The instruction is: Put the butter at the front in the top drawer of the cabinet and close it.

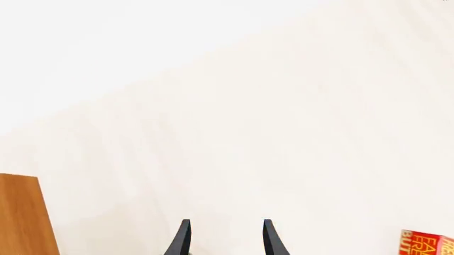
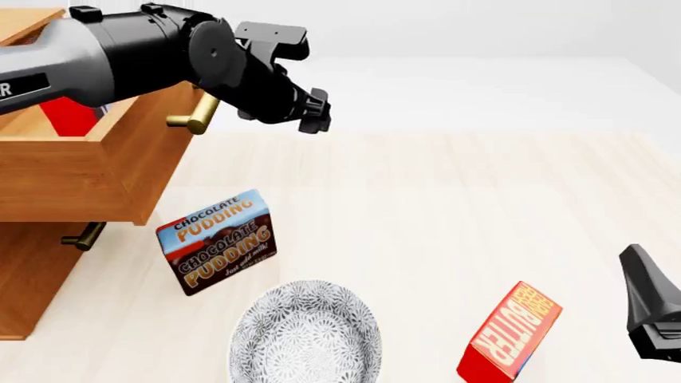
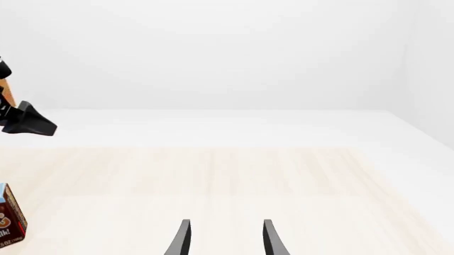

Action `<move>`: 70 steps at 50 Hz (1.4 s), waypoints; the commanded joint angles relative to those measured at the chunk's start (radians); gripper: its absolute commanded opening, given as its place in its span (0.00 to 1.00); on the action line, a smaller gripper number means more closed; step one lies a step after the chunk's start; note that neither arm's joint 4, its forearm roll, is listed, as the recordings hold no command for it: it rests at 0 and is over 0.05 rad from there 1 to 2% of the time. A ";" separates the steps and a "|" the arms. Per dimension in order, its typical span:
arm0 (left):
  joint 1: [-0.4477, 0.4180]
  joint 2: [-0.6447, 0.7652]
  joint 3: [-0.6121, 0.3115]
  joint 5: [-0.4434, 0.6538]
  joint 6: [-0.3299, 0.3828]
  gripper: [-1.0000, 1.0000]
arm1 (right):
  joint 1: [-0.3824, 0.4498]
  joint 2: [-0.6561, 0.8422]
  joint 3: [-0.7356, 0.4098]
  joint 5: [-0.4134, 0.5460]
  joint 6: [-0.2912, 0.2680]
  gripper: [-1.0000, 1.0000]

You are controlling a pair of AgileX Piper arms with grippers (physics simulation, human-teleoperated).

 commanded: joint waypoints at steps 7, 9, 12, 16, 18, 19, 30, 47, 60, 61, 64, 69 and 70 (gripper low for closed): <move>0.036 -0.002 0.026 -0.014 0.003 1.00 | -0.001 -0.001 0.001 0.000 0.001 1.00; 0.037 -0.005 0.031 -0.016 0.002 1.00 | 0.000 -0.001 0.001 -0.001 0.000 1.00; 0.046 -0.007 0.044 -0.023 0.000 1.00 | -0.001 -0.001 0.001 -0.001 0.000 1.00; 0.062 -0.021 0.056 -0.022 0.004 1.00 | 0.000 -0.001 0.001 -0.001 0.001 1.00; 0.064 -0.024 0.060 -0.024 0.004 1.00 | -0.001 -0.001 0.001 -0.001 0.001 1.00; 0.068 -0.026 0.065 -0.026 0.002 1.00 | 0.000 -0.001 0.001 -0.001 0.000 1.00; 0.093 -0.052 0.091 -0.032 -0.001 1.00 | 0.000 -0.001 0.001 -0.001 0.001 1.00; 0.141 -0.092 0.143 -0.050 -0.009 1.00 | 0.000 -0.001 0.001 -0.001 0.001 1.00; 0.192 -0.109 0.178 -0.068 -0.014 1.00 | -0.001 -0.001 0.001 -0.001 0.001 1.00; 0.192 -0.109 0.178 -0.068 -0.014 1.00 | -0.001 -0.001 0.001 -0.001 0.001 1.00; 0.201 -0.108 0.184 -0.071 -0.021 1.00 | 0.000 -0.001 0.001 -0.001 0.000 1.00; 0.231 -0.120 0.199 -0.074 -0.024 1.00 | -0.001 -0.001 0.001 -0.001 0.000 1.00; 0.236 -0.120 0.201 -0.075 -0.023 1.00 | -0.001 -0.001 0.001 -0.001 0.000 1.00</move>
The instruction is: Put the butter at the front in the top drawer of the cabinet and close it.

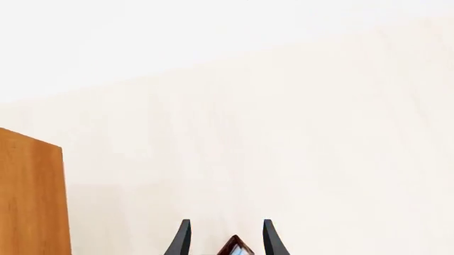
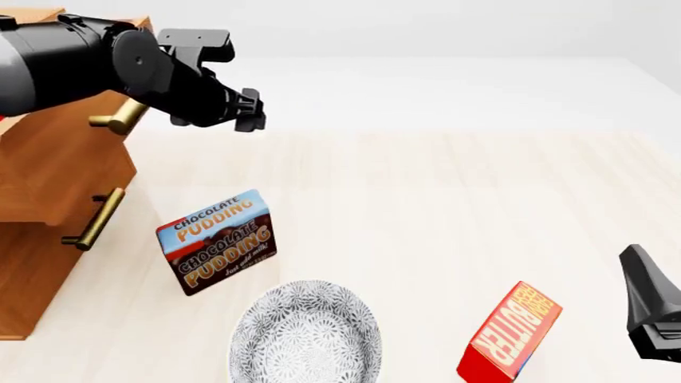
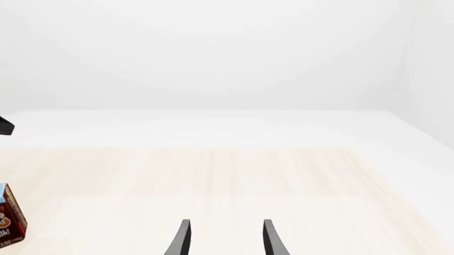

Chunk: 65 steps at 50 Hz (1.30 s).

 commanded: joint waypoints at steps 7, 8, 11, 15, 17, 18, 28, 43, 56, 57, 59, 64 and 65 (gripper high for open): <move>0.057 -0.019 0.045 -0.015 -0.013 1.00 | 0.000 0.000 0.001 -0.001 0.000 1.00; 0.057 -0.019 0.045 -0.015 -0.013 1.00 | 0.000 0.000 0.001 -0.001 0.000 1.00; 0.081 -0.035 0.057 -0.022 -0.016 1.00 | 0.000 0.000 0.001 -0.001 0.000 1.00; 0.095 -0.043 0.057 -0.021 -0.019 1.00 | 0.000 0.000 0.001 -0.001 0.000 1.00; 0.099 -0.046 0.057 -0.021 -0.023 1.00 | 0.000 0.000 0.001 -0.001 0.000 1.00; 0.106 -0.043 0.055 -0.020 -0.020 1.00 | 0.000 0.000 0.001 -0.001 0.000 1.00; 0.148 -0.062 0.081 -0.032 -0.023 1.00 | 0.000 0.000 0.001 -0.001 0.000 1.00; 0.205 -0.085 0.128 -0.049 -0.026 1.00 | 0.000 0.000 0.001 -0.001 0.000 1.00; 0.233 -0.071 0.146 -0.064 -0.037 1.00 | 0.000 0.000 0.001 -0.001 0.000 1.00; 0.234 -0.071 0.145 -0.063 -0.037 1.00 | 0.000 0.000 0.001 -0.001 0.000 1.00; 0.240 -0.077 0.147 -0.062 -0.038 1.00 | 0.000 0.000 0.001 -0.001 0.000 1.00; 0.261 -0.096 0.159 -0.070 -0.044 1.00 | 0.000 0.000 0.001 -0.001 0.000 1.00; 0.262 -0.096 0.161 -0.072 -0.045 1.00 | 0.000 0.000 0.001 -0.001 0.000 1.00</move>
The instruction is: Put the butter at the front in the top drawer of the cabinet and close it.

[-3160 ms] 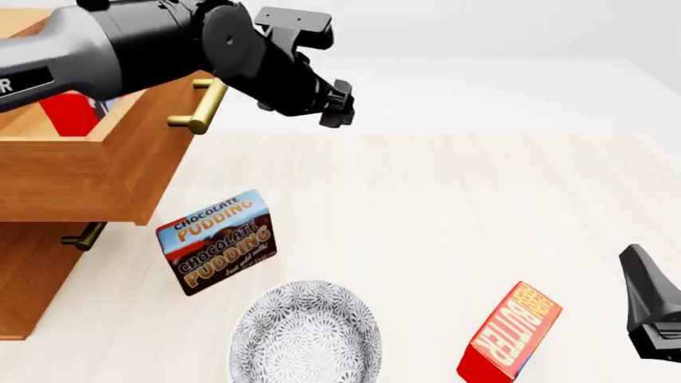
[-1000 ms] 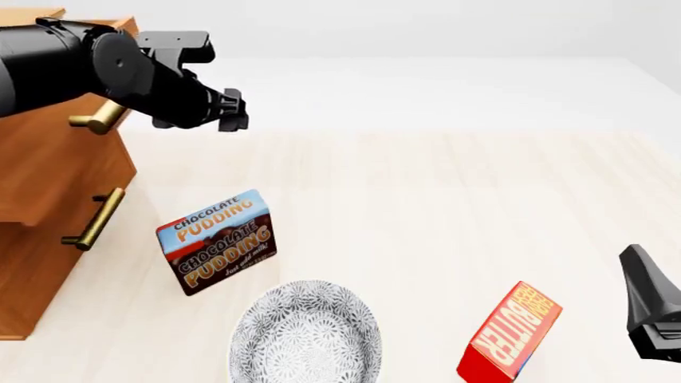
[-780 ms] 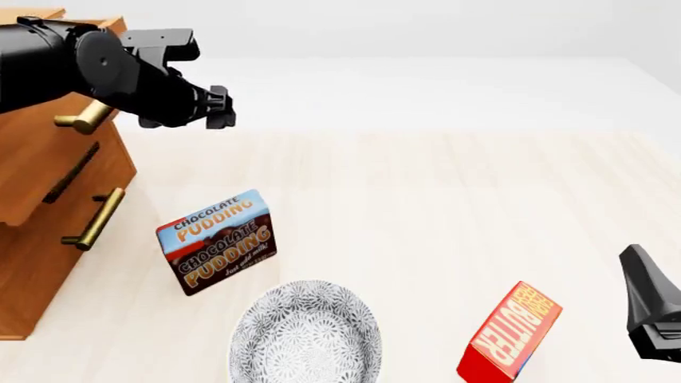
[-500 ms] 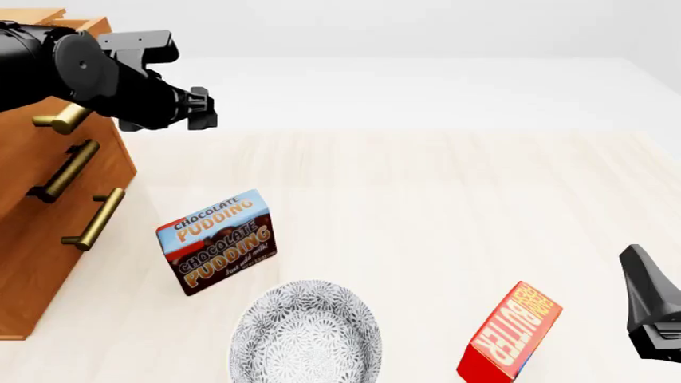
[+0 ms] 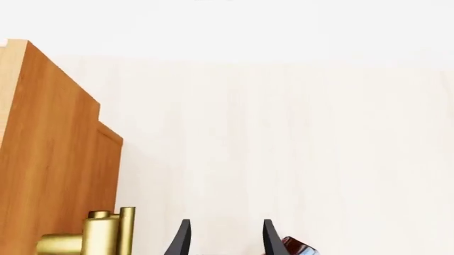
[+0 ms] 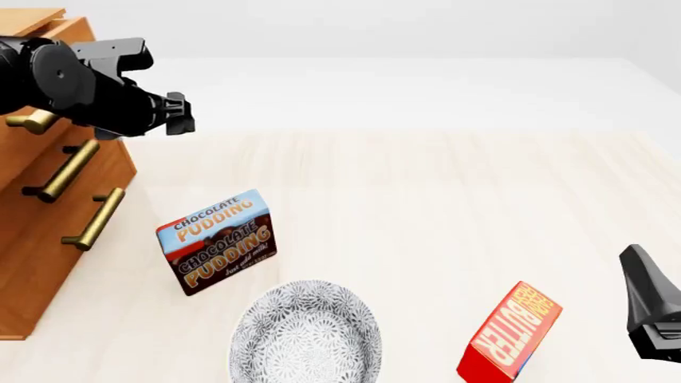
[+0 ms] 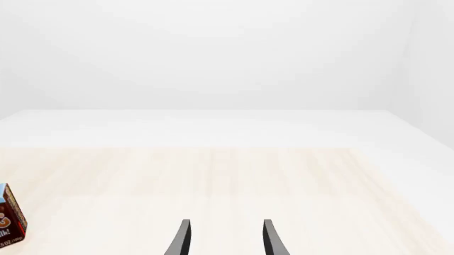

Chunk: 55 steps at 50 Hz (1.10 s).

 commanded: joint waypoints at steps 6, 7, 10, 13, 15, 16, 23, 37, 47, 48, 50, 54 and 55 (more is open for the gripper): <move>0.053 -0.028 0.027 -0.016 -0.003 1.00 | 0.000 0.000 0.001 -0.001 0.000 1.00; 0.053 -0.028 0.027 -0.016 -0.003 1.00 | 0.000 0.000 0.001 -0.001 0.000 1.00; 0.063 -0.034 0.027 -0.012 -0.001 1.00 | 0.000 0.000 0.001 -0.001 0.001 1.00; 0.067 -0.029 0.021 -0.007 0.006 1.00 | 0.000 0.000 0.001 -0.001 0.000 1.00; 0.071 -0.025 0.018 -0.004 0.007 1.00 | 0.000 0.000 0.001 -0.001 0.000 1.00; 0.073 -0.024 0.018 -0.003 0.008 1.00 | 0.000 0.000 0.001 -0.001 0.000 1.00; 0.099 -0.031 0.024 0.000 0.013 1.00 | 0.000 0.000 0.001 -0.001 0.000 1.00; 0.142 -0.058 0.047 -0.016 -0.003 1.00 | -0.001 0.000 0.001 -0.001 0.000 1.00; 0.171 -0.080 0.064 -0.014 -0.006 1.00 | 0.000 0.000 0.001 -0.001 0.000 1.00; 0.173 -0.084 0.069 -0.015 -0.005 1.00 | 0.000 0.000 0.001 -0.001 0.000 1.00; 0.177 -0.087 0.073 -0.015 -0.005 1.00 | 0.000 0.000 0.001 -0.001 0.000 1.00; 0.180 -0.090 0.080 -0.017 -0.001 1.00 | 0.000 0.000 0.001 -0.001 0.000 1.00; 0.180 -0.090 0.080 -0.017 -0.001 1.00 | 0.000 0.000 0.001 -0.001 0.000 1.00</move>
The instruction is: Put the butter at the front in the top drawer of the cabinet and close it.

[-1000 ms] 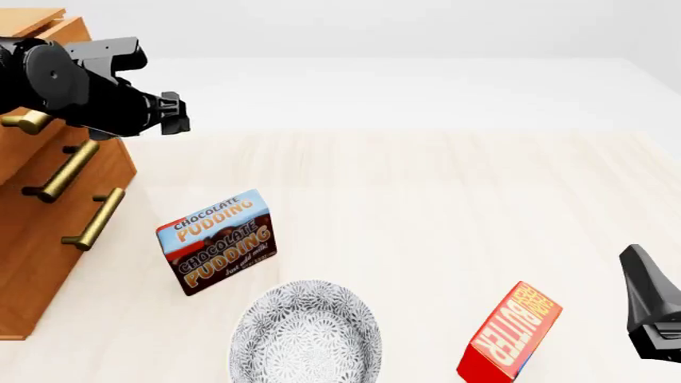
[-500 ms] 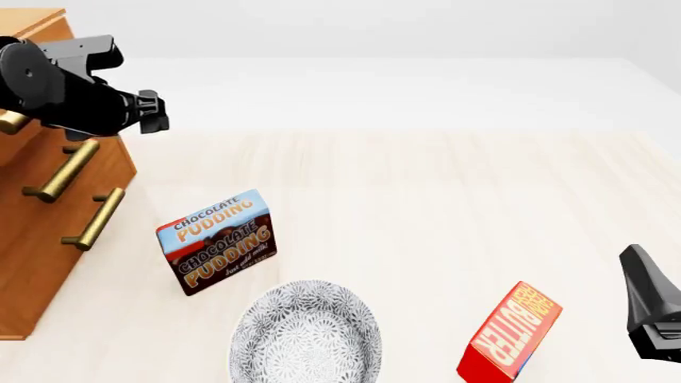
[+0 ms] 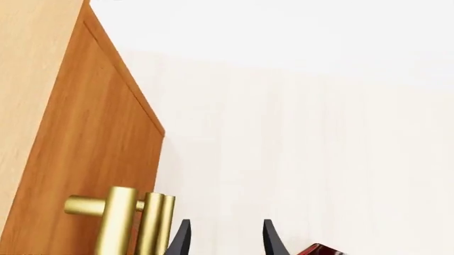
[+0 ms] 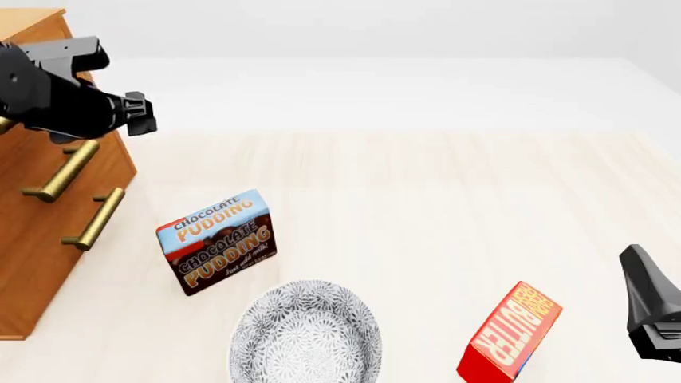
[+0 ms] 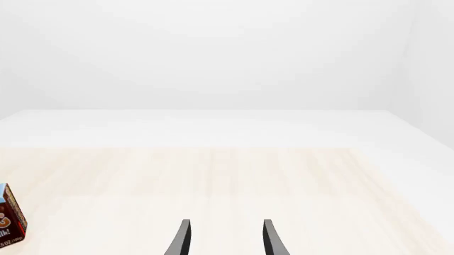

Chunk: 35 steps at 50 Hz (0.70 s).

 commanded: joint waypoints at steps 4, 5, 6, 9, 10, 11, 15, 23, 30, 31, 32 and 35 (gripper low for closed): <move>0.029 -0.040 0.033 -0.001 -0.002 1.00 | 0.000 0.000 0.001 -0.001 0.000 1.00; 0.021 -0.042 0.033 -0.002 -0.006 1.00 | 0.000 0.000 0.001 -0.001 0.000 1.00; 0.008 -0.042 0.030 0.001 -0.001 1.00 | 0.000 0.000 0.001 -0.001 0.000 1.00; -0.032 -0.039 0.028 -0.002 -0.021 1.00 | 0.000 0.000 0.001 -0.001 0.000 1.00; -0.080 -0.032 0.021 -0.005 -0.041 1.00 | 0.000 0.000 0.001 -0.001 0.000 1.00; -0.081 -0.037 0.018 -0.001 -0.031 1.00 | 0.000 0.000 0.001 -0.001 0.000 1.00; -0.099 -0.041 0.017 0.000 -0.037 1.00 | 0.000 0.000 0.001 -0.001 0.000 1.00; -0.126 -0.054 0.009 0.016 -0.023 1.00 | 0.000 0.000 0.001 -0.001 0.000 1.00; -0.158 -0.114 0.003 0.059 0.001 1.00 | -0.001 0.000 0.001 -0.001 0.000 1.00; -0.158 -0.114 0.003 0.059 0.001 1.00 | -0.001 0.000 0.001 -0.001 0.000 1.00; -0.158 -0.114 0.003 0.059 0.001 1.00 | -0.001 0.000 0.001 -0.001 0.000 1.00; -0.177 -0.141 -0.005 0.082 0.011 1.00 | 0.000 0.000 0.001 -0.001 0.000 1.00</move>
